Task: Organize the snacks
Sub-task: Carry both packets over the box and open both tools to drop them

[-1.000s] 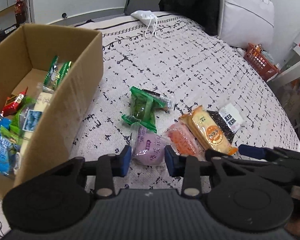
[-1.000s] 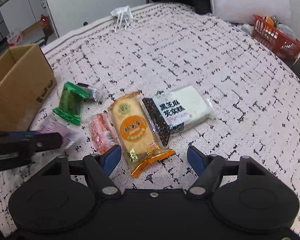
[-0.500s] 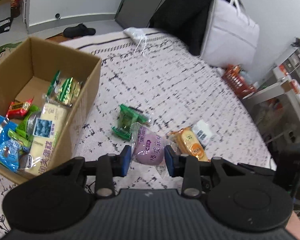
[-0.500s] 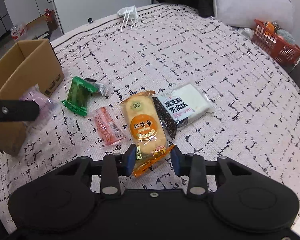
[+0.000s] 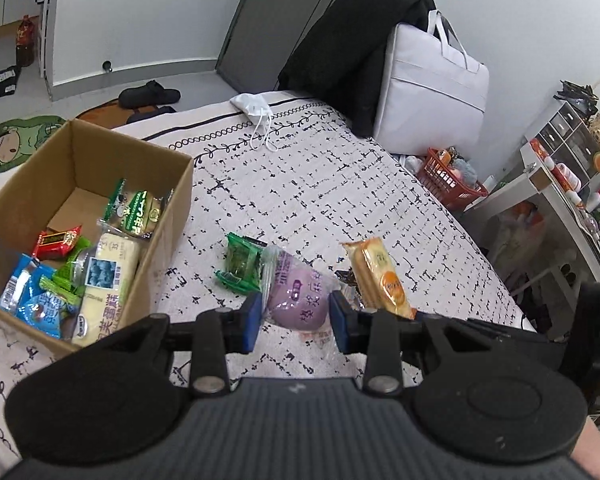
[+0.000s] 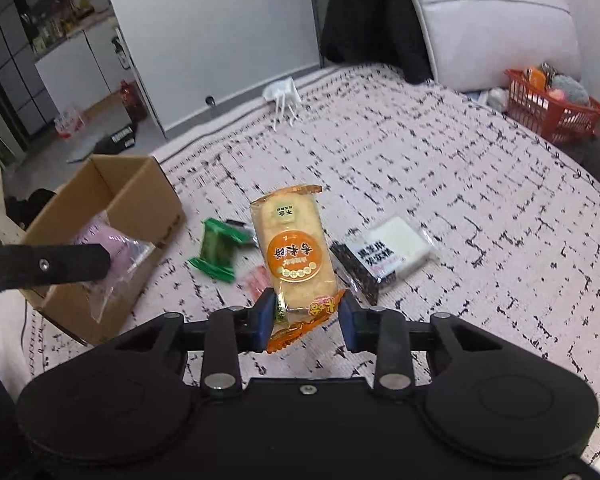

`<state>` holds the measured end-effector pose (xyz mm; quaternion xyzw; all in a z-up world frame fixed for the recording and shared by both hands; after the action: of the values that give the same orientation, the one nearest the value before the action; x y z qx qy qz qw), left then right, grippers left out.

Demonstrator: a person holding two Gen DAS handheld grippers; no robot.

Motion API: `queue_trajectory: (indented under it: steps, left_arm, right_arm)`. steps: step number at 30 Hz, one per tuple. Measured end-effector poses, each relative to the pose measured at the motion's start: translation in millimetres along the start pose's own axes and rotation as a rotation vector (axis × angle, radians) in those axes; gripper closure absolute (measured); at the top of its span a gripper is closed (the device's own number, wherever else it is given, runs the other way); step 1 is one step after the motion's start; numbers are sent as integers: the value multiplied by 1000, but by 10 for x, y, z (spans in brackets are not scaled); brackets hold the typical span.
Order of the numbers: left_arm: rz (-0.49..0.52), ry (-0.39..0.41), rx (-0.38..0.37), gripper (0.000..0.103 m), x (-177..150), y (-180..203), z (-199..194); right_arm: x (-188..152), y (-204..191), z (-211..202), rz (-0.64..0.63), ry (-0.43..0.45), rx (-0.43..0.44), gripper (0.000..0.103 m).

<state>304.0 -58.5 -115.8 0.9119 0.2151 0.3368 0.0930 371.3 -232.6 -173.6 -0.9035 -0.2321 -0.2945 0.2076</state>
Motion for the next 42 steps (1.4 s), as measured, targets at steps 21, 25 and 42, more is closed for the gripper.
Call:
queue_trajectory:
  steps: [21, 25, 42]
  left_arm:
    - [-3, 102, 81, 68, 158, -428, -538]
    - [-7, 124, 93, 68, 207, -570, -629]
    - [-118, 155, 160, 68, 446, -1320, -661]
  right_arm:
    - [201, -460, -304, -55, 125, 72, 72]
    - [239, -593, -372, -58, 143, 111, 72]
    - [404, -1415, -171, -81, 153, 249, 72]
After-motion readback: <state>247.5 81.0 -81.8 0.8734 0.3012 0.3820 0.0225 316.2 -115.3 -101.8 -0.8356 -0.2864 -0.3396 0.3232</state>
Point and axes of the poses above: each gripper's, at about its wrist camera, not at the fingertips, and z roughly the way its jaws point, y to its right, x to its top, the point moved 4 cm from there along z, roughly the way its jaws point, and after that the axes turned 6 degrees about x, right-handed, at the moved point
